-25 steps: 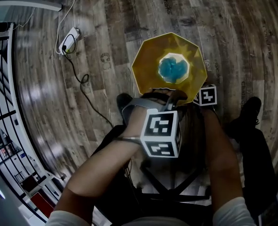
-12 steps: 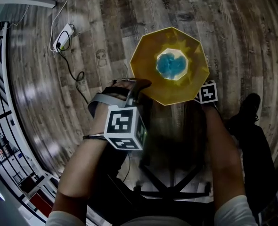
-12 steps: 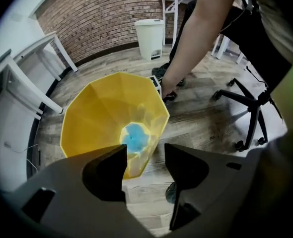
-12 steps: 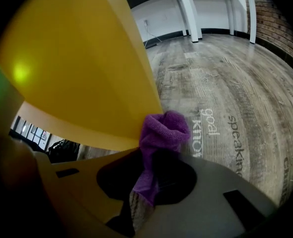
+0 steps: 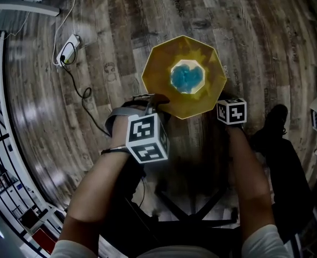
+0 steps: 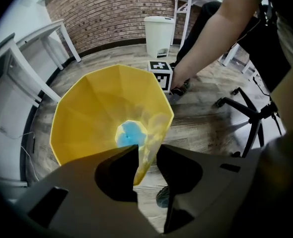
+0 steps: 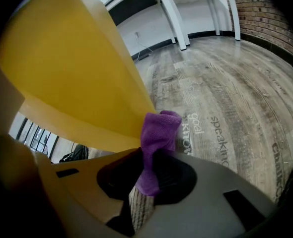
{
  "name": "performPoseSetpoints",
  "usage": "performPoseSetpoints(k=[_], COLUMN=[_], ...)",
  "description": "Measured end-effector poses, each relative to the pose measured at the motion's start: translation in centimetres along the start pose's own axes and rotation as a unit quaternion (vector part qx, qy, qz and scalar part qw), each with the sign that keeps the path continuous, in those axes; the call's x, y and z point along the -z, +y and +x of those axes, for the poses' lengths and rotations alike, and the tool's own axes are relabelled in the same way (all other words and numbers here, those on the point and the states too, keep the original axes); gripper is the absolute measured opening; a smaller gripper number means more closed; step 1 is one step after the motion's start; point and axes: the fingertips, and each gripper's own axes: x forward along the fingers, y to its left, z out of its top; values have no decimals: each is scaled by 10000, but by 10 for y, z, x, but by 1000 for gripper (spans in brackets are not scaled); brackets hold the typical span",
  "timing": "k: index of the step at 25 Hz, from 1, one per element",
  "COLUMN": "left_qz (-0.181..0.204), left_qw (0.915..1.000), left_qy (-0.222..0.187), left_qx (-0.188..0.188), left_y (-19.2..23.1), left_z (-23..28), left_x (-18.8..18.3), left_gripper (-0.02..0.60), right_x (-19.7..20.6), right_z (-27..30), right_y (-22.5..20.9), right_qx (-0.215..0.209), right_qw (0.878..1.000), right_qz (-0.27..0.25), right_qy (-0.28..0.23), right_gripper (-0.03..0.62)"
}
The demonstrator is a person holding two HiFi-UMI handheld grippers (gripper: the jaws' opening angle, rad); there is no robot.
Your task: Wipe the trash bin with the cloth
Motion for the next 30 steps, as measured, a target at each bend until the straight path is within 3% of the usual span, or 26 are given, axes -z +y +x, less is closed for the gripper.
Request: performPoseSetpoints(k=[8,16,21,26,30], left_qz=[-555,-1413,-1811,-2147,-2258], left_qw=[9979,9889,9819,9747,9719], left_qy=[51,-114,-216,-326,-406], left_qx=[342,453,502,532,523], left_y=[-6,4,9,13,16], left_z=[8,15,17,19,21], left_x=[-20,-51,-67,-79,-88], left_gripper=[52,41,41,41,41], right_x=[-15,-58,-94,-130,-137], right_z=[-62,-118,-148,-183,-174], right_y=[-4,7,20,25,34], right_qx=[-46,21,224,878,1057], right_qw=[9958,9851,9749,9497,9398], right_qz=[349,136,-443,-1310,-1815], right_qy=[-846,-1713,-2172,-2706,-2696], right_gripper=[67,66,67,66,67])
